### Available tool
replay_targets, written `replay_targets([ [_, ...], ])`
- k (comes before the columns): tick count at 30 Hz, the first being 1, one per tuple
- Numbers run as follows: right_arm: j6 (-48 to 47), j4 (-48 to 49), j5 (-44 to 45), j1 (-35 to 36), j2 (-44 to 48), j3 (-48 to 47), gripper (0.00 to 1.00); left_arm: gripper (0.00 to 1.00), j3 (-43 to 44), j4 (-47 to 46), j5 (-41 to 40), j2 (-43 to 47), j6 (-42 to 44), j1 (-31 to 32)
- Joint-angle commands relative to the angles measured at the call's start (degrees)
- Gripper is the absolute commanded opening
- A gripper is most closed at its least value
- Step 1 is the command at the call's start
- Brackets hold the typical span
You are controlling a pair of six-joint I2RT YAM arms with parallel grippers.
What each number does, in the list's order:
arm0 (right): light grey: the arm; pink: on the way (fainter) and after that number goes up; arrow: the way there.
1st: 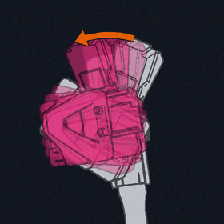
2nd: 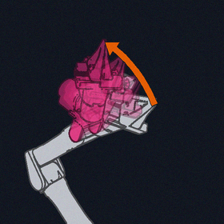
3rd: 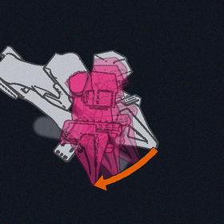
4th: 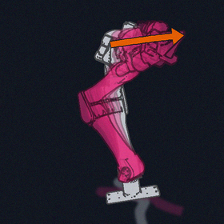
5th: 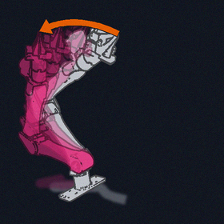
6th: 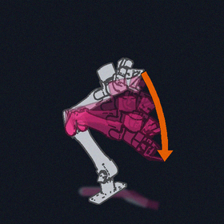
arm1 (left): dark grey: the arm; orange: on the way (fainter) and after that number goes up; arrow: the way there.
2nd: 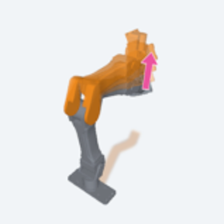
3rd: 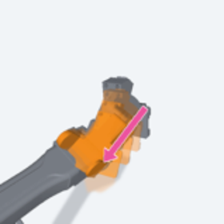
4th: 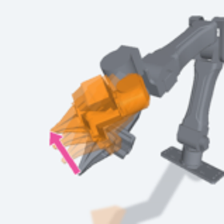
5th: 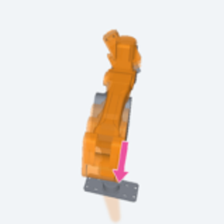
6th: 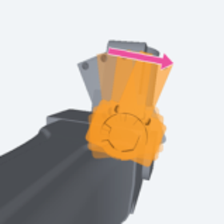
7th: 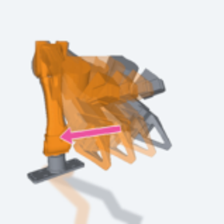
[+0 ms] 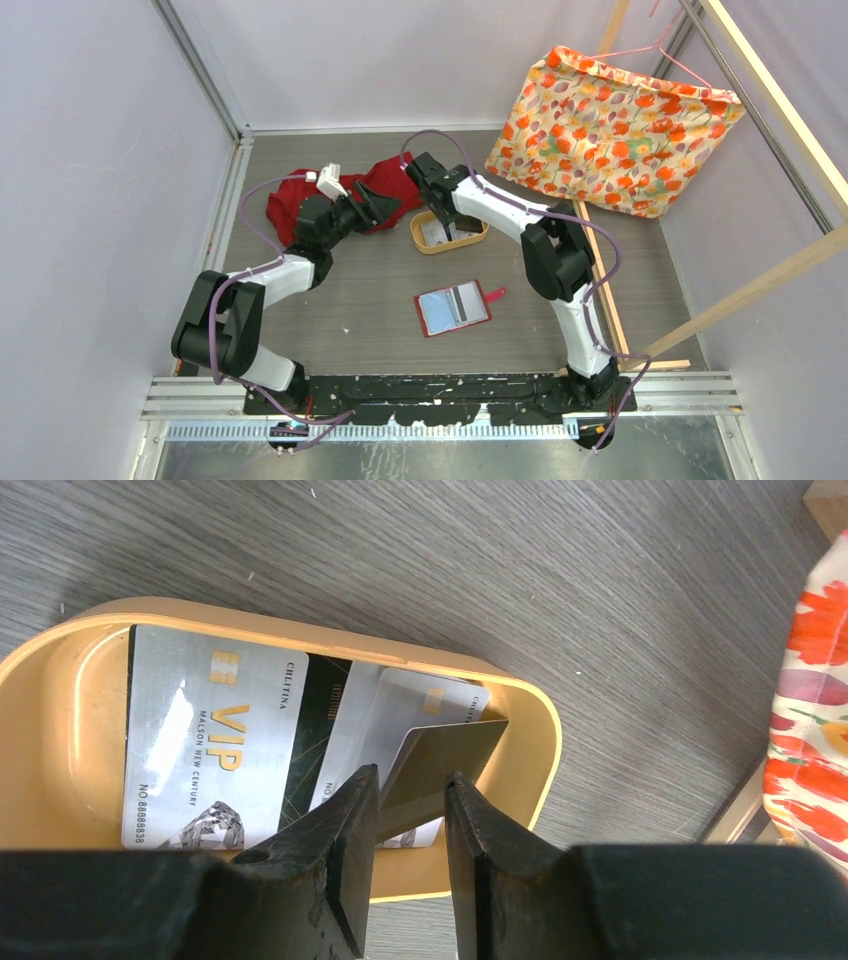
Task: Put the credit cards into the card holder
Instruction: Pick up the credit card from the storage box.
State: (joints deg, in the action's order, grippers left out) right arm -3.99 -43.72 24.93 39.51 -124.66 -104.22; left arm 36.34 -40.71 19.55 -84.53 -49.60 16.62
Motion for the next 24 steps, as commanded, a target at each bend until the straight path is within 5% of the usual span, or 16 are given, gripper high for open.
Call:
replay_targets([
  [1,-0.9,0.7,2.3,-0.6,4.4,0.3,0.35,0.67,2.0,-3.6,1.3,-0.3,-0.4,-0.6],
  [24,-3.5,1.9,3.5,-2.6,7.9,5.2,0.22,0.64,3.1,-5.7,5.5,-2.3,-1.3,-0.9],
])
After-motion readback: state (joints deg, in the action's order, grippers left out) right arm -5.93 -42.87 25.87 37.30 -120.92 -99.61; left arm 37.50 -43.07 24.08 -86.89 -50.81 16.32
